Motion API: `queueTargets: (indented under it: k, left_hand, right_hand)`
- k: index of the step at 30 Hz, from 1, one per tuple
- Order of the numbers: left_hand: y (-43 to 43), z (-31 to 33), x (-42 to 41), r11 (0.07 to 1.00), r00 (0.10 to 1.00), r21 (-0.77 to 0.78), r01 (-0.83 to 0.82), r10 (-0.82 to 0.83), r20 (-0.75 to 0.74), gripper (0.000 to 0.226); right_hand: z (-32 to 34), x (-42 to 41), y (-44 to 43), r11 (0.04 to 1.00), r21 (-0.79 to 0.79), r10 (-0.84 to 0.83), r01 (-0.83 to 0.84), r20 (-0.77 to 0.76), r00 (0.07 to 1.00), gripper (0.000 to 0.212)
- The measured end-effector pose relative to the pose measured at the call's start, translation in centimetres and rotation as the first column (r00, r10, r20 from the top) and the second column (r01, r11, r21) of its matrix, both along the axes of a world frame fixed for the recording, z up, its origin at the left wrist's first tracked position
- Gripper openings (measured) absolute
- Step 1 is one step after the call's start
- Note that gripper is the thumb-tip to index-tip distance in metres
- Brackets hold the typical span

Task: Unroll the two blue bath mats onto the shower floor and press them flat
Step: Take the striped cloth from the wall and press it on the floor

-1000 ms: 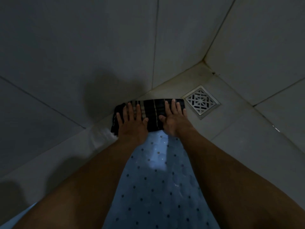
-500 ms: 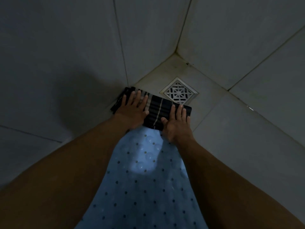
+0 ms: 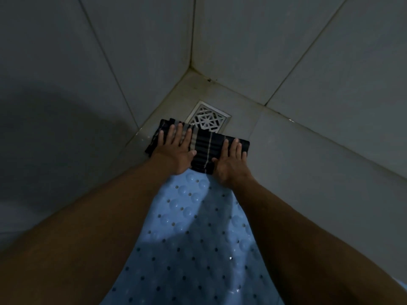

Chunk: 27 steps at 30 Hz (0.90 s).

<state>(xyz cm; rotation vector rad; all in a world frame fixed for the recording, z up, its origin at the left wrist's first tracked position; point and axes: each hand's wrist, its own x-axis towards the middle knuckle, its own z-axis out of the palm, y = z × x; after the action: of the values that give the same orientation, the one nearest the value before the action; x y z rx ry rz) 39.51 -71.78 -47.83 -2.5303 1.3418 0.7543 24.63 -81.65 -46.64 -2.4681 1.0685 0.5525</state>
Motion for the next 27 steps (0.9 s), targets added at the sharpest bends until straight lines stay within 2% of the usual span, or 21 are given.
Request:
queueTargets:
  k: [4,10,12,14,16,19,21,24,27]
  left_hand:
    - [-1.0,0.4,-0.5,0.999,0.999,0.024,-0.023,0.023,0.024,0.073]
    - [-2.4,0.7,-2.5,0.996,0.993,0.061,-0.069,0.062,0.103,0.071]
    - [-3.9,0.7,-4.2,0.994,0.990,0.058,-0.091,0.085,0.109,0.071]
    - [-5.7,0.4,-6.4,0.988,0.982,0.021,-0.156,0.153,0.108,0.069]
    - [-7.3,-0.2,-9.0,0.964,0.960,-0.044,-0.261,0.264,0.089,0.068]
    - [-9.0,-1.1,-12.7,0.889,0.890,-0.125,-0.441,0.451,0.063,0.067]
    - [-10.0,-1.2,-14.1,0.833,0.836,-0.147,-0.533,0.545,0.055,0.067]
    - [-10.8,-1.2,-14.6,0.780,0.784,-0.169,-0.602,0.618,0.057,0.067]
    - [-10.7,-1.3,-14.4,0.768,0.774,-0.165,-0.619,0.632,0.040,0.068]
  right_hand:
    - [0.9,-0.3,-1.9,0.991,0.137,-0.005,0.005,-0.005,1.000,0.079]
    - [-0.2,-2.0,-3.8,0.985,0.132,0.105,-0.108,0.027,0.994,0.090]
    - [-0.2,-3.0,-6.5,0.985,0.097,0.142,-0.143,0.018,0.990,0.087]
    - [-0.2,-3.7,-9.8,0.979,0.085,0.187,-0.187,0.015,0.982,0.085]
    - [-0.1,-4.1,-12.8,0.960,0.094,0.266,-0.265,0.008,0.964,0.093]
    - [-0.2,-3.8,-16.0,0.922,0.102,0.373,-0.374,0.030,0.928,0.099]
    - [-0.4,-3.6,-17.2,0.902,0.092,0.415,-0.421,0.078,0.907,0.091]
    - [-0.8,-3.8,-18.1,0.881,0.067,0.458,-0.469,0.136,0.879,0.077]
    - [-0.9,-4.1,-18.0,0.880,0.083,0.452,-0.468,0.160,0.878,0.078]
